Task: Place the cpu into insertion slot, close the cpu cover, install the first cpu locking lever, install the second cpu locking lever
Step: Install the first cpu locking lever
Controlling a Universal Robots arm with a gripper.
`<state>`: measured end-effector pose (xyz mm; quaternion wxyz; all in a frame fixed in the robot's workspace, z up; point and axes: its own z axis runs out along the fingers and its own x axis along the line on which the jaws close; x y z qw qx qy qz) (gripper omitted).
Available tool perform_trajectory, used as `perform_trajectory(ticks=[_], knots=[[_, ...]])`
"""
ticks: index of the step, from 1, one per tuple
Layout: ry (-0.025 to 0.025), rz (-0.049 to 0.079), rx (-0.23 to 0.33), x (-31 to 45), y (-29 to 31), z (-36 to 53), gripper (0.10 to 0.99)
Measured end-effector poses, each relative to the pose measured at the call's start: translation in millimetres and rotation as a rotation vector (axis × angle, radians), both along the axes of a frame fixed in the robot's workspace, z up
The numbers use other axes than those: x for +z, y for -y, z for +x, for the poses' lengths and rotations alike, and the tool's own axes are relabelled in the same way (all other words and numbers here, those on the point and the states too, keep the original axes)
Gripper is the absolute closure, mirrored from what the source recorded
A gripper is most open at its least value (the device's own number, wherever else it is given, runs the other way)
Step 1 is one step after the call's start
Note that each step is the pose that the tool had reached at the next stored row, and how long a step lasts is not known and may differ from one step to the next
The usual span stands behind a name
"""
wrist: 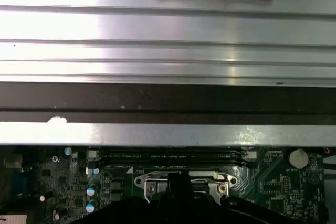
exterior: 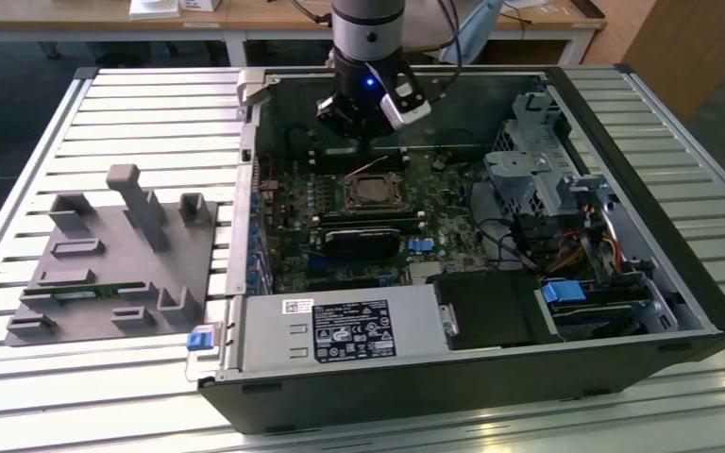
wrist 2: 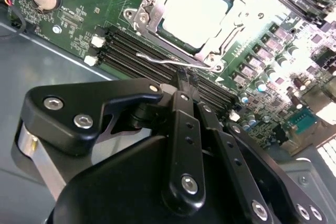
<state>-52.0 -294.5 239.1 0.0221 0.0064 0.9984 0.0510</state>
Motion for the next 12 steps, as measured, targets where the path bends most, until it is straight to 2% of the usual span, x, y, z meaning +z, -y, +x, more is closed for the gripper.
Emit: perform_trajectory(ticks=[7,12], knots=[[0.0,0.001,0.0,-2.3,0.0,1.8,0.98],[0.0,0.001,0.0,-6.7,-0.1,4.5,0.98]])
